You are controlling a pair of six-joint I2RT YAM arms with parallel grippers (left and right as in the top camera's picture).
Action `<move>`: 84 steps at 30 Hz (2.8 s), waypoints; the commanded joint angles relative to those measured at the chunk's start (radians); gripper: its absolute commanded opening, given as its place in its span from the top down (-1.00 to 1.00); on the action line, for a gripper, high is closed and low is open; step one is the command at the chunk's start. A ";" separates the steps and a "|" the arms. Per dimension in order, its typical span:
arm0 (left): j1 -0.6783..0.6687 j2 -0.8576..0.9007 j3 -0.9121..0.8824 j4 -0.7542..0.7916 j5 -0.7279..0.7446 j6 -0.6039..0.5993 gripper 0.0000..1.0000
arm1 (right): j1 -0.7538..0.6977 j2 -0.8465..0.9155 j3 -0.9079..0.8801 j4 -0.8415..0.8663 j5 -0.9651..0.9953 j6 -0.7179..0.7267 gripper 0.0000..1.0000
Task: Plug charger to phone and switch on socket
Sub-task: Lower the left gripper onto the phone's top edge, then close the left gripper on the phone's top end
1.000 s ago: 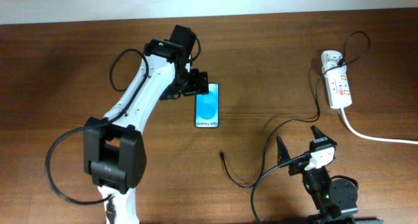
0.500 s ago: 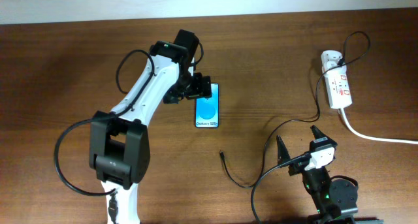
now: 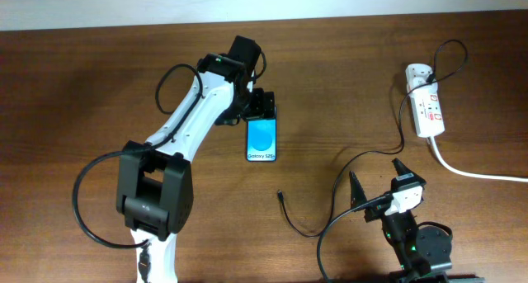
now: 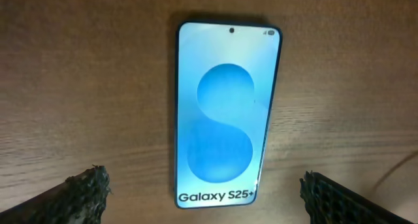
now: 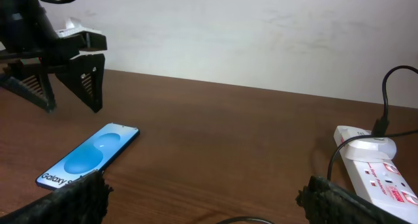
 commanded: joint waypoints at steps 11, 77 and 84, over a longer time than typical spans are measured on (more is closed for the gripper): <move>-0.001 0.007 0.008 0.032 -0.047 -0.002 -0.98 | -0.007 -0.006 -0.005 -0.006 0.002 0.007 -0.97; -0.119 0.226 0.008 0.089 -0.169 -0.071 -0.98 | -0.007 -0.006 -0.005 -0.006 0.002 0.007 -0.97; -0.119 0.226 0.008 0.089 -0.170 -0.071 -0.98 | -0.007 -0.007 -0.005 -0.006 0.002 0.007 -0.97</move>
